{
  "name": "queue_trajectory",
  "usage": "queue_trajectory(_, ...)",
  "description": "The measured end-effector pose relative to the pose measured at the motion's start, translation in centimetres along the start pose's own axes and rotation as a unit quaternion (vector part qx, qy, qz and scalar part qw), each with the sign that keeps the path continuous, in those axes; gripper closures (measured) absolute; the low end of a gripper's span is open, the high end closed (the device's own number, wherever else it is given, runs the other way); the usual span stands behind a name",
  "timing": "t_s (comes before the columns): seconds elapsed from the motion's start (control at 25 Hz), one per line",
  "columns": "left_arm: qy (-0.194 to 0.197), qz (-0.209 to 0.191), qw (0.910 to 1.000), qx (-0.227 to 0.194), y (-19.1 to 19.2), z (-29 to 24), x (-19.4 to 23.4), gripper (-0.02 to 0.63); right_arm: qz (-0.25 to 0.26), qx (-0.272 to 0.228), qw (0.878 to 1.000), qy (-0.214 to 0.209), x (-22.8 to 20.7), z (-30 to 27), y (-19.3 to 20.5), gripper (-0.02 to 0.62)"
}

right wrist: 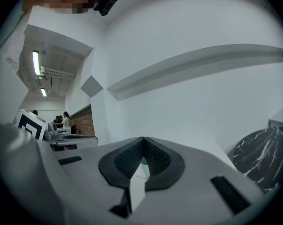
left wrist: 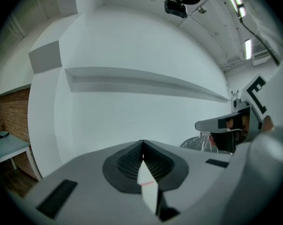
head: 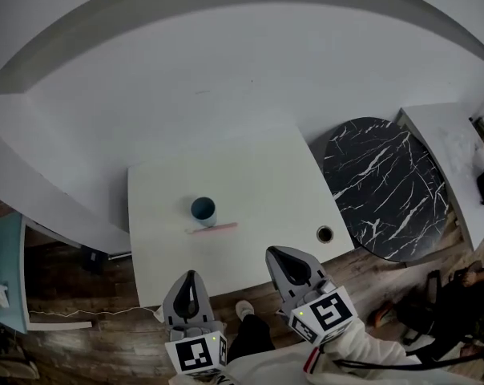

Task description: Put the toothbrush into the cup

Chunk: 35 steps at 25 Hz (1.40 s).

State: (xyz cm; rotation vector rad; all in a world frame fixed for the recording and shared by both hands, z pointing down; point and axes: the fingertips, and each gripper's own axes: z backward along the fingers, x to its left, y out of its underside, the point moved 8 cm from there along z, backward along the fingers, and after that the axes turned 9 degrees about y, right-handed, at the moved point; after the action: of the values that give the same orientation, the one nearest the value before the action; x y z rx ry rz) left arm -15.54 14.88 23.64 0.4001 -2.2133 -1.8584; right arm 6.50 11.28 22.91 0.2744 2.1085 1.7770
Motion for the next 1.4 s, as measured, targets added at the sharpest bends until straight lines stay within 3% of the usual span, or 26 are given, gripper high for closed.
queue_trajectory(0.28,0.029,-0.001,0.9996,0.007,0.4,-3.3,3.6,0.597,-0.007,0.006,0.999,0.033,0.7,-3.5,0.8,0.592)
queue_trajectory(0.64,0.043,0.015,0.9984,0.033,3.7,-8.2,5.0,0.597,0.005,0.021,0.999,0.049,-1.2,-7.6,3.2,0.592)
queue_trajectory(1.0,0.036,0.038,0.9969,0.058,7.5,-12.5,5.8,0.597,0.016,0.068,0.997,0.03,-3.9,-11.5,7.2,0.592)
queue_trajectory(1.4,0.023,0.057,0.9952,0.077,11.9,-14.3,6.2,0.597,0.025,0.107,0.994,-0.015,-4.0,-14.8,10.7,0.592)
